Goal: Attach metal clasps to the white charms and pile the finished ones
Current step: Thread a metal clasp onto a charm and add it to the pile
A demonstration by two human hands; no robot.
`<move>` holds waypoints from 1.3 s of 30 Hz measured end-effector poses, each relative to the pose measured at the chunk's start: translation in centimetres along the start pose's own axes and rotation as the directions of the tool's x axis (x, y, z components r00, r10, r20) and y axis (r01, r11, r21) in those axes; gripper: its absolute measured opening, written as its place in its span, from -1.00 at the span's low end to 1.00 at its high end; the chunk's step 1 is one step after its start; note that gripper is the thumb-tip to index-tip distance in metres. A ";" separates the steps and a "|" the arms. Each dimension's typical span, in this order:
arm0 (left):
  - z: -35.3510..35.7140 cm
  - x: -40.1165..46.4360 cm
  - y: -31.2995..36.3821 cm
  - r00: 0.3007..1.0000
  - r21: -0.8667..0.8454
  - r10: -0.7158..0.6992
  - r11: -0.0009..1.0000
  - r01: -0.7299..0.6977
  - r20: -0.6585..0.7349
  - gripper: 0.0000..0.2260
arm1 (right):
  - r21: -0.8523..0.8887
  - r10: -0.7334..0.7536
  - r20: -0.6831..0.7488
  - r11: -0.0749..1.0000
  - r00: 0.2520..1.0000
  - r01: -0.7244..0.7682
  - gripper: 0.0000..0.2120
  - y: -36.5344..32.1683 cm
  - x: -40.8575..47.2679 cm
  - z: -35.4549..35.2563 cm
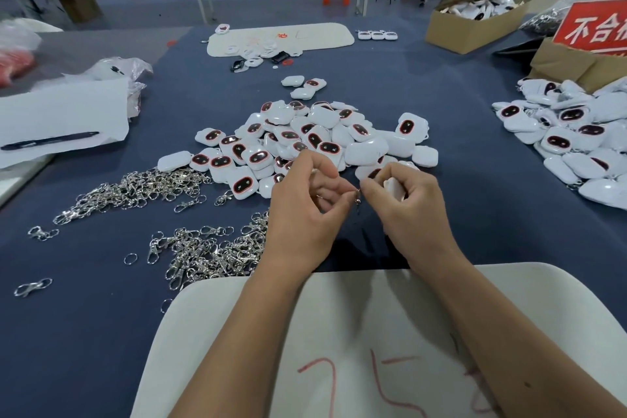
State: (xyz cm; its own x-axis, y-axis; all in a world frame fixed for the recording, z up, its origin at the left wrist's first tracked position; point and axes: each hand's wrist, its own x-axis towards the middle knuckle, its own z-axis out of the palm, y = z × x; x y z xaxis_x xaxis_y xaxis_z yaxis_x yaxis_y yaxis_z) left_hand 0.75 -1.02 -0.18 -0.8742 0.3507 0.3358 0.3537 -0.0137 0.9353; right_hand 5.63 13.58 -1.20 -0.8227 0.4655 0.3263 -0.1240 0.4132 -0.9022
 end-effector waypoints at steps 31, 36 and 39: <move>-1.0 0.2 0.4 0.997 0.127 0.082 0.989 -0.079 -0.013 -0.69 | 0.187 -0.102 0.165 0.980 0.981 0.071 -0.87 -0.1 0.0 -0.4; -1.3 0.2 0.1 0.995 0.173 0.093 0.980 -0.095 0.020 -0.71 | 0.102 -0.128 0.129 0.988 0.983 0.115 -0.88 0.2 -0.1 -0.4; -1.5 0.2 0.0 0.994 0.191 0.103 0.975 -0.110 0.049 -0.75 | 0.042 -0.176 0.133 0.984 0.975 0.171 -0.89 0.1 -0.1 -0.5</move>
State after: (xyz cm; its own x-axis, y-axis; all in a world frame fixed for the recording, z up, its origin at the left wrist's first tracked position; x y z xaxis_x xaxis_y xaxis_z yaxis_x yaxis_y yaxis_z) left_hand 0.01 -2.38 0.03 -0.8161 0.3925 0.4242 0.5046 0.1264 0.8540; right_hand 6.00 13.98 -1.13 -0.8544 0.2777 0.4392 -0.2862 0.4540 -0.8438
